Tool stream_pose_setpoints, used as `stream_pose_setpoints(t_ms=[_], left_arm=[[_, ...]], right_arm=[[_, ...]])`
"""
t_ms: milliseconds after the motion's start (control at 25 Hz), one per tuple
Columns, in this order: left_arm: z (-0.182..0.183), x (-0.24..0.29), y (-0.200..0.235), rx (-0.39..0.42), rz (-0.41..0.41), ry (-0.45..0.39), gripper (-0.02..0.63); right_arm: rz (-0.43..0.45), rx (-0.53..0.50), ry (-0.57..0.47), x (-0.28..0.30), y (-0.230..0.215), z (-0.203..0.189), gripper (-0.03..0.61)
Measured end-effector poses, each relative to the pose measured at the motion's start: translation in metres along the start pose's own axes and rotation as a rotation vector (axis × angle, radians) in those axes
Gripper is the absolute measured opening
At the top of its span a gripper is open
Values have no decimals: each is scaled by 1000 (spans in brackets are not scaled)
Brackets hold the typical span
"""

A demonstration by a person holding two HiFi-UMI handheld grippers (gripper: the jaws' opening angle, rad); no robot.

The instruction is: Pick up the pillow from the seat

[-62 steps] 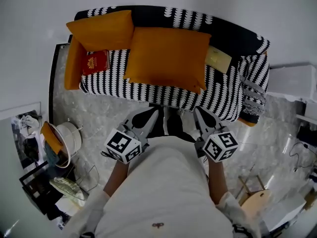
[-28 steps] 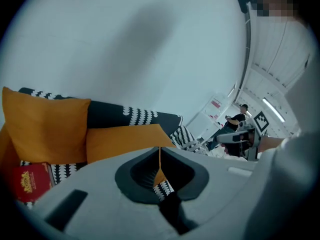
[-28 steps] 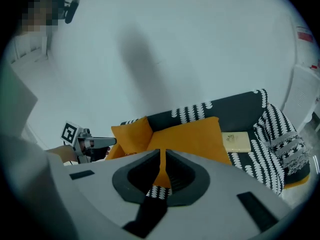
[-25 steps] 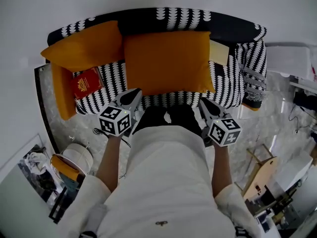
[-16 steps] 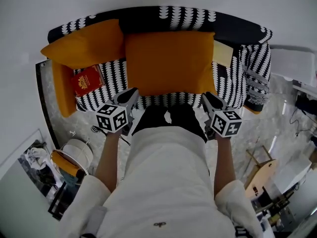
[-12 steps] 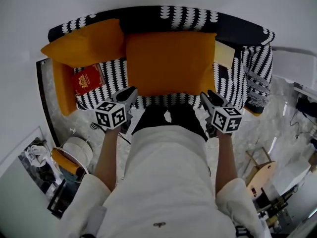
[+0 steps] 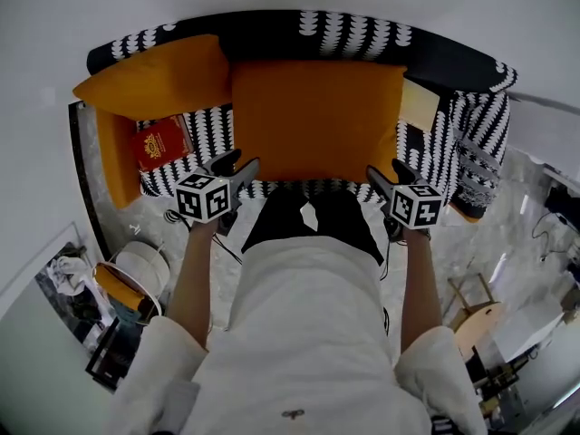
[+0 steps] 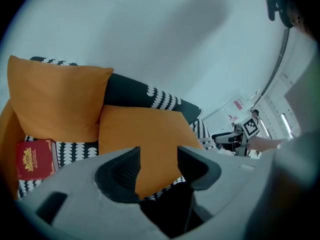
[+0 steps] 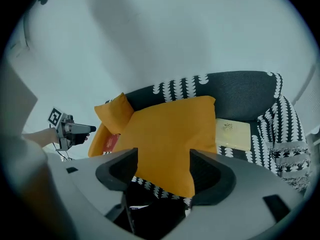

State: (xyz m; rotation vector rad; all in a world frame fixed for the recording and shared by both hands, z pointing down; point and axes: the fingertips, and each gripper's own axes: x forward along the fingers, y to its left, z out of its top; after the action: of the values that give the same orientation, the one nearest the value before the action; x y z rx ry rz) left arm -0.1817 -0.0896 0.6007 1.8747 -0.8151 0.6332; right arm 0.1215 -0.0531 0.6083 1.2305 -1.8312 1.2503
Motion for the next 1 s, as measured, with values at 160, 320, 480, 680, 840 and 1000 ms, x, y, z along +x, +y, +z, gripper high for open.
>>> stream_pose_setpoints(t_ms=[160, 320, 480, 680, 840, 1000], left_arm=[[-2, 15, 12, -11, 16, 28, 261], [-3, 26, 30, -40, 48, 32, 294], [-5, 32, 46, -52, 92, 44, 330], [-17, 52, 63, -68, 89, 89, 396], [-24, 69, 79, -59, 96, 136, 454], [-19, 79, 99, -92, 115, 131, 478]], right_arm=[[-16, 6, 31, 14, -21, 1, 307], [-31, 14, 52, 27, -37, 3, 328], [-39, 22, 61, 36, -50, 7, 345], [-19, 25, 76, 48, -62, 5, 378], [-24, 12, 94, 63, -68, 3, 411], [-8, 12, 81, 75, -70, 12, 433]])
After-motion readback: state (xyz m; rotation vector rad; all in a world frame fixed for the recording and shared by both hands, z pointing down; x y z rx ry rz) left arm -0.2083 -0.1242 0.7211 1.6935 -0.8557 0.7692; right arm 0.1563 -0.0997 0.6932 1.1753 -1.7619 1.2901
